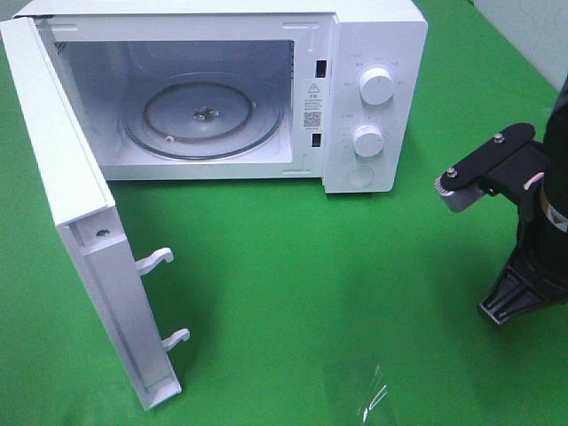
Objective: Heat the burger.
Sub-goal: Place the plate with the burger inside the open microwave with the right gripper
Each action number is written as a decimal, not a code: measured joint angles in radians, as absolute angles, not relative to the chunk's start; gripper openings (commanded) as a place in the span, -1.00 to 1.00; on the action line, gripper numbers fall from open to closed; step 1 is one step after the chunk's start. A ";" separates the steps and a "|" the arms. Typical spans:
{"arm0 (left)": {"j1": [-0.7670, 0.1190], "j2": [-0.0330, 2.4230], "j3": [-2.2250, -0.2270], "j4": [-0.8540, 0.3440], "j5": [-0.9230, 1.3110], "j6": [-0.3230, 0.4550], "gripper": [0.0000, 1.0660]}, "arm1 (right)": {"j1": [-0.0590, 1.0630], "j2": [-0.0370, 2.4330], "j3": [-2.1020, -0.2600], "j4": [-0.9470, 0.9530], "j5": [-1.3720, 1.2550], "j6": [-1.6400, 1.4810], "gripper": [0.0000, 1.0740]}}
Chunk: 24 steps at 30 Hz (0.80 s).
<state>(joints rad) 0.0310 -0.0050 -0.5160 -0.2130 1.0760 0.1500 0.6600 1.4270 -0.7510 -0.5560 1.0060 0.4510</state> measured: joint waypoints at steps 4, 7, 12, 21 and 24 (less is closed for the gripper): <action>0.031 -0.005 -0.516 -0.213 1.076 0.150 0.83 | 0.724 1.387 -0.718 -0.566 1.034 0.471 -1.00; 0.031 -0.005 -0.516 -0.213 1.076 0.150 0.83 | 0.792 1.349 -0.689 -0.585 1.055 0.494 -0.99; 0.031 -0.005 -0.516 -0.213 1.076 0.150 0.83 | 0.853 1.315 -0.659 -0.592 1.069 0.517 -0.98; 0.031 -0.005 -0.516 -0.213 1.076 0.150 0.83 | 1.006 1.269 -0.607 -0.620 1.086 0.563 -0.97; 0.031 -0.005 -0.516 -0.213 1.076 0.150 0.83 | 1.084 1.267 -0.593 -0.634 1.097 0.586 -0.96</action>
<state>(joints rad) 0.0310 -0.0050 -0.5160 -0.2130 1.0760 0.1500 1.0840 1.2670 -0.5930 -0.6340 1.0970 0.5860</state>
